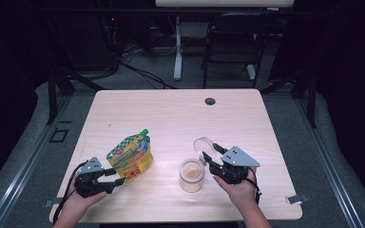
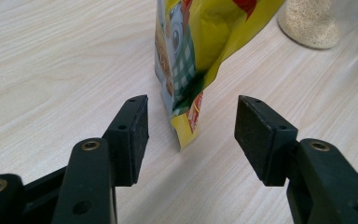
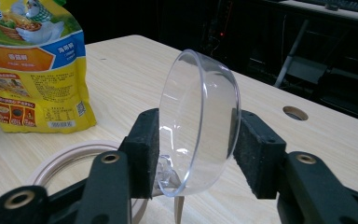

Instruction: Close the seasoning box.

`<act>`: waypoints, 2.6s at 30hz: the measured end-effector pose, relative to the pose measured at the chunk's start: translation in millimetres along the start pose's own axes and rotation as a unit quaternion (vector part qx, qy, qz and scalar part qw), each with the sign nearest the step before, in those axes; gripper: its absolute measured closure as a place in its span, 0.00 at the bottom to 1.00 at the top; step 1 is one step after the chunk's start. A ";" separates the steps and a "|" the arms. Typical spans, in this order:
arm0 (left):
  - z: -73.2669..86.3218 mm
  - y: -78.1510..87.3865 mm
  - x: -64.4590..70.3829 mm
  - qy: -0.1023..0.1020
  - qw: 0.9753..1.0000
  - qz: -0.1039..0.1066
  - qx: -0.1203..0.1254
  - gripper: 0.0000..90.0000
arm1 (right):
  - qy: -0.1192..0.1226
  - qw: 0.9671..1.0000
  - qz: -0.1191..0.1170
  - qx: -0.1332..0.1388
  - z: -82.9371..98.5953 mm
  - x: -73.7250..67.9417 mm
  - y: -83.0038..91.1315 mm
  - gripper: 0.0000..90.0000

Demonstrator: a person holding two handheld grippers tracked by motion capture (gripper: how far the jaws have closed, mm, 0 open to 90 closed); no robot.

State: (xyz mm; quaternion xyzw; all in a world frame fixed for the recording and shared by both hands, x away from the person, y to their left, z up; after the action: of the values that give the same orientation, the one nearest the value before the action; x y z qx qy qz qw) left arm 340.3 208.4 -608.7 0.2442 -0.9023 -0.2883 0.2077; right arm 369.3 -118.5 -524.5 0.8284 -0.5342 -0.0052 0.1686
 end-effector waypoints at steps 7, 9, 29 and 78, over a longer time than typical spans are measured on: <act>0.0 1.6 -1.6 0.002 1.000 -0.001 0.000 0.50 | 0.017 1.000 0.004 0.003 -2.6 -3.5 2.2 0.67; -0.2 1.6 -2.2 0.002 1.000 -0.002 0.002 0.50 | 0.018 1.000 0.006 0.005 -3.1 -3.2 2.4 0.69; 1.8 5.1 -3.8 0.003 1.000 -0.005 0.002 0.50 | 0.055 0.998 -0.015 0.007 -4.9 -21.0 7.9 0.75; 1.6 6.5 -5.9 -0.003 1.000 -0.009 0.001 0.50 | 0.116 0.991 -0.054 -0.033 16.6 -59.1 13.1 0.43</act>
State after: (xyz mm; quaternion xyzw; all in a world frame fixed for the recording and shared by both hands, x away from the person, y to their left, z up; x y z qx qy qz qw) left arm 342.1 217.1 -607.2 0.2513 -0.9009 -0.2903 0.2024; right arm 329.2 -75.4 -546.6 0.8451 -0.4651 0.0642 0.2559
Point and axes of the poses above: each handheld gripper's, and its own axes: y roughly backward along the jaws, z roughly out of its underside, x roughly to its right, the point moved 10 cm from there along -y, roughly forward along the jaws, and after that the axes turned 10 degrees about z, right-handed, at the moved point
